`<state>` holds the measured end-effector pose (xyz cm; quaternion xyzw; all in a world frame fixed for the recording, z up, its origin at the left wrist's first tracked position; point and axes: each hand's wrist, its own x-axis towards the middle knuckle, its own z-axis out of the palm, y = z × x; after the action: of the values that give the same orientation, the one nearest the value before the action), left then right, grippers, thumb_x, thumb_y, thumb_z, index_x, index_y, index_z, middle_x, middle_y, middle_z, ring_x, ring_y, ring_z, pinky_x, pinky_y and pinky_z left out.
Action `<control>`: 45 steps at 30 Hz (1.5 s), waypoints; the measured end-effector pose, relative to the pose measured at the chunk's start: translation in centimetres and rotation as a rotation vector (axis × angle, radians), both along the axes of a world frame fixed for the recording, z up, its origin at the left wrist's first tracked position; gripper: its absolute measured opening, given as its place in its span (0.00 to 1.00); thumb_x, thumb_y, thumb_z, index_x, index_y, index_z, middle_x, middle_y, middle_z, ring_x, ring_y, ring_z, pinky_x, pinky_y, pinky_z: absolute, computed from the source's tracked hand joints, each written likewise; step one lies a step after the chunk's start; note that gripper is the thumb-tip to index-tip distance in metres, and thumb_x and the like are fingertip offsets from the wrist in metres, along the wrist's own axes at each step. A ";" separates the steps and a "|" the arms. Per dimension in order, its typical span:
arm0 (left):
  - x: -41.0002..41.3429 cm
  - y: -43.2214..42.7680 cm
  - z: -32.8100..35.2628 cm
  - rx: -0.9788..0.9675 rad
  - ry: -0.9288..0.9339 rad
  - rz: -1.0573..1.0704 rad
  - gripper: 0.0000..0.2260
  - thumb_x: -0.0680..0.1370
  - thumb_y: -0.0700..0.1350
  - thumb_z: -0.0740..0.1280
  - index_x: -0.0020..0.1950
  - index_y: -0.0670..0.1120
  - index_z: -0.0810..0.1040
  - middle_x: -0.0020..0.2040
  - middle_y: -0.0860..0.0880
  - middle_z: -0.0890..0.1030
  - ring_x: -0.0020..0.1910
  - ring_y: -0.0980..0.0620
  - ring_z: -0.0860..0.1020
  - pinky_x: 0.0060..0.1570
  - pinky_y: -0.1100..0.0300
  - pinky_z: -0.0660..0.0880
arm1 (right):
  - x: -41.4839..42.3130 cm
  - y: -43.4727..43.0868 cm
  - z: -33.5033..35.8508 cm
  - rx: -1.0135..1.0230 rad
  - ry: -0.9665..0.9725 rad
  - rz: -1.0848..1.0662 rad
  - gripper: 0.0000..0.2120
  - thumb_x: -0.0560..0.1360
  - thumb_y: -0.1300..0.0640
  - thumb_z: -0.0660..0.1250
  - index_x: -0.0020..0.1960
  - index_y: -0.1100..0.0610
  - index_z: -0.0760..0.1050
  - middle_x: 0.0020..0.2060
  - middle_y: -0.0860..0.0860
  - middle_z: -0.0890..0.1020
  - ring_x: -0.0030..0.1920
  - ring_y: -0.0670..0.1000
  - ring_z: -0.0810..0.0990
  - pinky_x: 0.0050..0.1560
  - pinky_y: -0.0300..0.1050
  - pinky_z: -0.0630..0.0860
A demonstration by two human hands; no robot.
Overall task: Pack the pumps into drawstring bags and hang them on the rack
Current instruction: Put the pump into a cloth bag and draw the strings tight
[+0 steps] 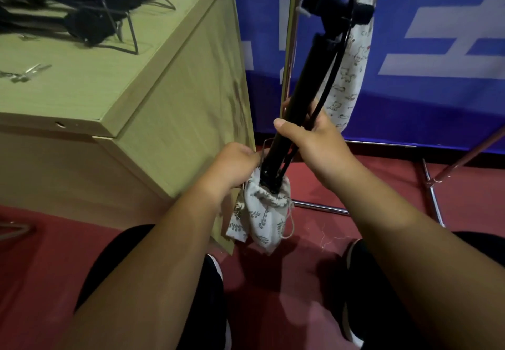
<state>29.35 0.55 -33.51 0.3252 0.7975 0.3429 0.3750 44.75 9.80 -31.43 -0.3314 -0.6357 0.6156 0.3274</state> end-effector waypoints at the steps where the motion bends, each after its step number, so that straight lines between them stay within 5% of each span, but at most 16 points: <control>1: 0.0 0.1 0.0 -0.006 -0.023 0.005 0.18 0.70 0.61 0.70 0.36 0.47 0.71 0.31 0.45 0.68 0.31 0.48 0.66 0.36 0.54 0.64 | 0.0 0.1 -0.2 0.004 0.006 -0.017 0.16 0.76 0.48 0.77 0.62 0.46 0.78 0.51 0.46 0.84 0.56 0.55 0.87 0.61 0.65 0.84; 5: -0.2 0.3 -0.1 0.020 -0.158 0.057 0.18 0.70 0.61 0.71 0.42 0.46 0.77 0.37 0.44 0.74 0.35 0.46 0.72 0.39 0.53 0.68 | -0.3 -0.2 -0.6 -0.035 0.025 -0.008 0.15 0.80 0.57 0.76 0.64 0.53 0.77 0.50 0.51 0.83 0.47 0.52 0.89 0.49 0.53 0.85; 8: -0.5 0.4 -0.1 0.079 -0.278 0.153 0.13 0.81 0.45 0.70 0.38 0.42 0.81 0.36 0.46 0.84 0.36 0.47 0.83 0.38 0.59 0.77 | -0.8 -0.5 -1.6 -0.014 -0.018 0.021 0.17 0.75 0.52 0.78 0.62 0.47 0.79 0.55 0.55 0.87 0.56 0.57 0.89 0.60 0.63 0.85; 13: -0.7 0.9 -0.3 0.174 -0.403 0.267 0.17 0.82 0.47 0.72 0.61 0.33 0.82 0.48 0.38 0.89 0.49 0.42 0.88 0.59 0.46 0.84 | -1.0 -0.9 -2.3 -0.002 -0.039 0.076 0.21 0.75 0.52 0.80 0.66 0.50 0.79 0.53 0.49 0.88 0.57 0.51 0.89 0.64 0.59 0.84; 17: -0.8 1.4 -0.4 0.277 -0.587 0.297 0.12 0.84 0.43 0.70 0.55 0.33 0.85 0.48 0.36 0.87 0.43 0.44 0.88 0.47 0.51 0.86 | -1.3 -0.3 -2.5 0.022 -0.144 0.050 0.18 0.73 0.49 0.79 0.61 0.47 0.83 0.53 0.46 0.87 0.55 0.48 0.87 0.63 0.55 0.84; 19: -0.9 1.7 -0.1 0.351 -0.666 0.303 0.12 0.85 0.40 0.67 0.49 0.36 0.87 0.44 0.38 0.87 0.41 0.46 0.87 0.44 0.54 0.86 | -1.4 0.2 -2.8 0.114 -0.334 0.083 0.18 0.71 0.43 0.76 0.59 0.47 0.82 0.56 0.52 0.84 0.54 0.48 0.86 0.56 0.47 0.83; 22: -1.1 1.8 -0.1 0.394 -0.733 0.258 0.11 0.86 0.39 0.63 0.60 0.34 0.83 0.48 0.38 0.87 0.46 0.44 0.86 0.49 0.53 0.85 | -1.0 0.5 -2.6 0.237 -0.543 0.175 0.12 0.80 0.51 0.67 0.63 0.45 0.79 0.54 0.54 0.79 0.46 0.47 0.79 0.39 0.34 0.70; 27: -0.7 1.2 -0.4 0.337 -0.676 0.172 0.11 0.86 0.37 0.62 0.62 0.35 0.82 0.50 0.38 0.86 0.46 0.45 0.86 0.49 0.56 0.85 | -0.4 0.2 -3.2 0.292 -0.805 0.339 0.28 0.84 0.53 0.62 0.83 0.41 0.64 0.51 0.56 0.84 0.42 0.54 0.80 0.44 0.46 0.73; 32: -1.0 1.5 -0.6 0.347 -0.722 0.168 0.13 0.86 0.38 0.65 0.67 0.34 0.80 0.60 0.33 0.84 0.58 0.39 0.85 0.61 0.48 0.83 | 0.2 -0.1 -2.3 0.201 -0.862 0.396 0.30 0.86 0.49 0.60 0.85 0.34 0.56 0.60 0.59 0.84 0.51 0.60 0.87 0.48 0.52 0.85; 35: -1.0 1.4 -1.0 0.314 -0.677 0.144 0.13 0.85 0.37 0.65 0.68 0.36 0.82 0.61 0.34 0.85 0.57 0.40 0.85 0.59 0.49 0.83 | 0.4 -0.4 -2.6 0.142 -0.864 0.398 0.28 0.87 0.49 0.60 0.84 0.33 0.57 0.57 0.61 0.84 0.47 0.63 0.89 0.45 0.59 0.89; 37: -1.0 1.2 -0.5 0.289 -0.623 0.122 0.12 0.84 0.37 0.65 0.66 0.39 0.84 0.56 0.38 0.87 0.43 0.48 0.86 0.39 0.59 0.83 | 0.5 -0.1 -2.8 0.142 -0.861 0.400 0.28 0.88 0.51 0.60 0.84 0.32 0.57 0.54 0.59 0.83 0.40 0.61 0.88 0.41 0.56 0.89; 39: -1.2 1.0 -0.2 0.264 -0.498 0.096 0.12 0.84 0.39 0.67 0.64 0.43 0.86 0.45 0.47 0.87 0.28 0.57 0.75 0.22 0.65 0.64 | 0.6 0.2 -2.7 0.223 -0.890 0.401 0.29 0.88 0.53 0.60 0.85 0.34 0.57 0.52 0.56 0.82 0.36 0.54 0.83 0.37 0.48 0.84; 42: -1.8 0.6 -0.1 0.202 -0.226 0.038 0.10 0.83 0.46 0.69 0.61 0.53 0.88 0.35 0.59 0.82 0.26 0.61 0.70 0.27 0.64 0.61 | 0.6 0.8 -3.0 0.330 -0.979 0.416 0.31 0.89 0.54 0.61 0.87 0.38 0.55 0.62 0.58 0.84 0.49 0.57 0.84 0.45 0.45 0.76; 45: -2.5 0.2 -0.4 0.091 0.132 -0.035 0.11 0.81 0.53 0.68 0.58 0.66 0.87 0.45 0.57 0.86 0.39 0.54 0.82 0.42 0.62 0.74 | 0.6 1.1 -3.0 0.336 -1.159 0.448 0.26 0.87 0.54 0.65 0.85 0.50 0.66 0.73 0.58 0.79 0.65 0.60 0.82 0.57 0.46 0.78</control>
<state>26.84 0.79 -33.90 0.3777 0.7983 0.3498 0.3127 45.34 10.91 -34.42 -0.4136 -0.8510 0.2823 -0.1583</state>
